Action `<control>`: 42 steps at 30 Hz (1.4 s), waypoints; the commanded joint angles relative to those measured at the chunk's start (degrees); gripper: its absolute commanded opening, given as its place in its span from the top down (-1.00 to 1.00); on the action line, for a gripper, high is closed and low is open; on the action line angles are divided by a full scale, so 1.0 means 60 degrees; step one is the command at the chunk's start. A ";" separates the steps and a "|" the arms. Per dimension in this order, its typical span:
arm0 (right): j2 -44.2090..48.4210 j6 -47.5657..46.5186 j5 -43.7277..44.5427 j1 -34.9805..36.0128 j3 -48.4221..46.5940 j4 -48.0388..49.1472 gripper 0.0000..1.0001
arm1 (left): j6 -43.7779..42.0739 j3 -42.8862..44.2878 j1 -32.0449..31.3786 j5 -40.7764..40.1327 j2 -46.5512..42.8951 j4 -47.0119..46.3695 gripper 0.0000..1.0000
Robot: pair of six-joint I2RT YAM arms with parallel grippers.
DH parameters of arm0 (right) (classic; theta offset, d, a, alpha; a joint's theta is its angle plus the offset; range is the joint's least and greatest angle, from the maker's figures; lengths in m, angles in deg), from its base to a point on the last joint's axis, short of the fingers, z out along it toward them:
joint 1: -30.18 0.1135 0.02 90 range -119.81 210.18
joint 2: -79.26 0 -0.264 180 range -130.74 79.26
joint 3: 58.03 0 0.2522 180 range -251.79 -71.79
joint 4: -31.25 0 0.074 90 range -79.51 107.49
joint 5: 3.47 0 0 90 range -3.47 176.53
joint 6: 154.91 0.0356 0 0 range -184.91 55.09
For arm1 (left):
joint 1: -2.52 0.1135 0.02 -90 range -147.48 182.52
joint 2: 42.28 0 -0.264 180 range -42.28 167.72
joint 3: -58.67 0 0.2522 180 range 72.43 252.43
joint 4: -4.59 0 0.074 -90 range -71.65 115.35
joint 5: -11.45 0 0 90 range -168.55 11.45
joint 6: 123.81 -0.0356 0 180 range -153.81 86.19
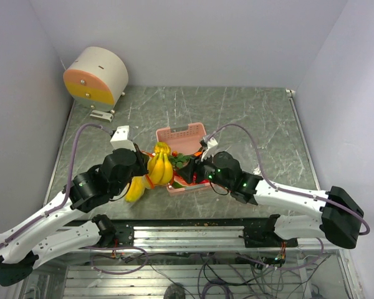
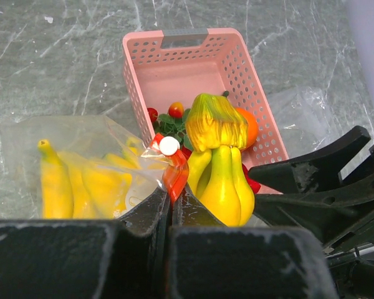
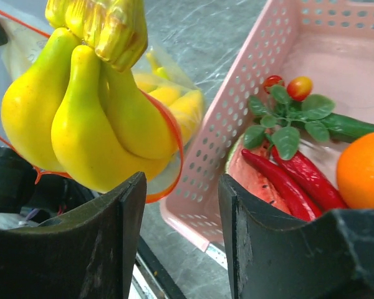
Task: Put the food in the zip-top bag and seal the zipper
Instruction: Place the fake fruit in the zipper food storage bag.
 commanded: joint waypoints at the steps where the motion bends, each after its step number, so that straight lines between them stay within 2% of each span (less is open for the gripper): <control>1: -0.0323 0.0265 -0.0867 -0.0025 -0.0039 0.0727 0.02 | -0.0022 0.0153 -0.0039 -0.0245 -0.0229 -0.0524 0.86; 12: -0.1356 0.0510 -0.1133 -0.0016 -0.0261 0.1175 0.11 | -0.0042 0.0228 -0.0040 -0.0266 -0.0382 -0.0391 0.86; 20: -0.1986 0.0650 -0.1339 0.0017 -0.0586 0.1592 0.27 | -0.0070 0.0234 -0.0030 -0.0222 -0.0402 -0.0431 0.86; 22: -0.2094 0.0645 -0.1267 0.0029 -0.0700 0.1626 0.39 | -0.0085 0.0252 -0.0032 -0.0232 -0.0437 -0.0379 0.86; 27: -0.2323 0.0352 -0.0682 0.0141 -0.1264 0.1095 0.99 | -0.0121 0.0240 -0.0041 -0.0281 -0.0662 -0.0273 0.87; 33: -0.2202 -0.0483 0.0916 0.0371 -0.2645 -0.0453 1.00 | -0.0315 0.0468 -0.0041 -0.1197 -0.0682 0.0658 0.86; 38: -0.1774 -0.1567 0.0475 0.1018 -0.4104 -0.0969 1.00 | -0.0080 0.0606 -0.0040 -0.2310 -0.0794 0.1843 0.86; 42: -0.1468 -0.1969 -0.0318 0.1489 -0.4326 -0.0682 1.00 | -0.0018 0.0643 -0.0041 -0.3202 -0.1066 0.2375 0.86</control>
